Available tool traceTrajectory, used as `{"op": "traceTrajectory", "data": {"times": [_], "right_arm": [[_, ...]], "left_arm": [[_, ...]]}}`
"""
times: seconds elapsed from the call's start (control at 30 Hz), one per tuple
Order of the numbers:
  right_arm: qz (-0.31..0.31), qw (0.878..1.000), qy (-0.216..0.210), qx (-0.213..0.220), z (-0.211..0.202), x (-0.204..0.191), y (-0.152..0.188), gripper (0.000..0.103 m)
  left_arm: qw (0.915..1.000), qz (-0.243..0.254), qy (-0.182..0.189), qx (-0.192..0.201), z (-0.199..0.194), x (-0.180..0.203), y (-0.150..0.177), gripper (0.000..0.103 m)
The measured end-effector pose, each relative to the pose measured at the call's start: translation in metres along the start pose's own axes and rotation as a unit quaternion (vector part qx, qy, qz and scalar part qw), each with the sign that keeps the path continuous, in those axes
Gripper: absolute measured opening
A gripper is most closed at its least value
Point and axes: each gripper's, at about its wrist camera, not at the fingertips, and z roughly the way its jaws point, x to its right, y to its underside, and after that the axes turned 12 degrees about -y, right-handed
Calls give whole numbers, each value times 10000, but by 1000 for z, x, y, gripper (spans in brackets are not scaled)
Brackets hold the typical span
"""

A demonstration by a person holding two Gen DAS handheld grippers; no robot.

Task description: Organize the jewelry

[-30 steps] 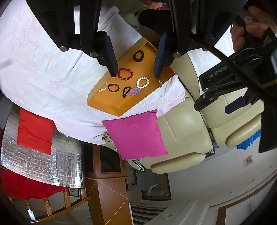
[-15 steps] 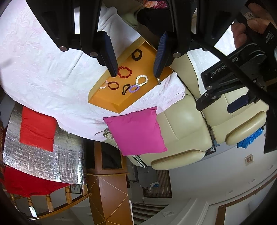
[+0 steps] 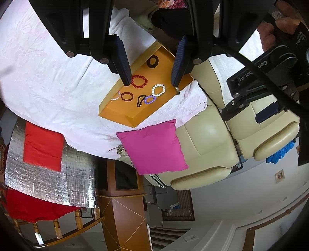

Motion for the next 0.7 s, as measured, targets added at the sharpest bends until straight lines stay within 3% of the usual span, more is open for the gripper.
{"op": "traceTrajectory", "data": {"times": [0.7], "right_arm": [[-10,9999,100,-13,4,-1,-3,47]], "left_arm": [[10000,-49,1,-9,2,-4,0,88]]}}
